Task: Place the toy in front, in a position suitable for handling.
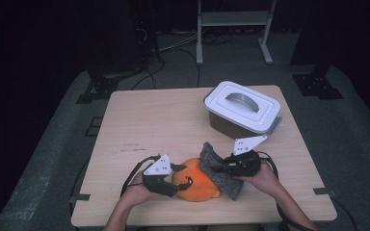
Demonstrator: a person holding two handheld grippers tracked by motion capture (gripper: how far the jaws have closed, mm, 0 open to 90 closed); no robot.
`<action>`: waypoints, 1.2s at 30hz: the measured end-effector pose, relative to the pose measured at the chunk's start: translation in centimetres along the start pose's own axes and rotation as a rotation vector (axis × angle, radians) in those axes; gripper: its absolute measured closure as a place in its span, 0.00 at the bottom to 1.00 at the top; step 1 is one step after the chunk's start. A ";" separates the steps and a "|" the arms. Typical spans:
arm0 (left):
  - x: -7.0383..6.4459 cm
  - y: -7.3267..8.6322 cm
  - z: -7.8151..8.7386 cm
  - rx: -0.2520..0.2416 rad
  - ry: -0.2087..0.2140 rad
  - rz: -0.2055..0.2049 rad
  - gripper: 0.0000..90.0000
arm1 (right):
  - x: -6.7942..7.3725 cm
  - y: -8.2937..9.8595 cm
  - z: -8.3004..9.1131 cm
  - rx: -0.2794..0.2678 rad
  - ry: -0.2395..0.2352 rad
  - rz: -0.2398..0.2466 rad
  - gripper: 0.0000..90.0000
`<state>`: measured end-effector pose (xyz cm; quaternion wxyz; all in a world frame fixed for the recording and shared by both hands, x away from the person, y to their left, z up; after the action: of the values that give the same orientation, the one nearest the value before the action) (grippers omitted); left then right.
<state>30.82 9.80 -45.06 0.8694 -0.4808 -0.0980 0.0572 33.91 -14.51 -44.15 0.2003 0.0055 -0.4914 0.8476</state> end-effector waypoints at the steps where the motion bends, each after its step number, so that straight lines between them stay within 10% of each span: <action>1: 0.0 0.0 0.0 0.001 0.000 0.000 0.43 | -0.2 0.4 0.2 0.000 0.001 -0.013 0.85; 20: 0.7 0.8 0.5 -0.007 -0.006 0.050 0.43 | -1.1 3.4 1.5 0.014 0.027 -0.103 0.85; 27: 1.3 0.9 0.3 -0.017 -0.036 0.094 0.42 | 1.5 1.5 2.3 -0.080 -0.012 -0.031 0.85; 36: 1.6 0.3 0.7 -0.051 -0.047 0.103 0.35 | 2.2 1.6 0.0 -0.002 -0.002 0.015 0.85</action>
<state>32.22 10.83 -44.73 0.8503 -0.5057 -0.0947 0.1108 31.38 -14.47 -44.99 0.1936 0.0023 -0.4923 0.8486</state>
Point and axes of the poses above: each handheld gripper's, and its own axes: z roughly backward along the jaws, y roughly out of its underside, x roughly to its left, the point moved 4 cm from there along -z, roughly forward along the jaws, and after that the axes turned 5 degrees about -z, right-handed, at the moved point
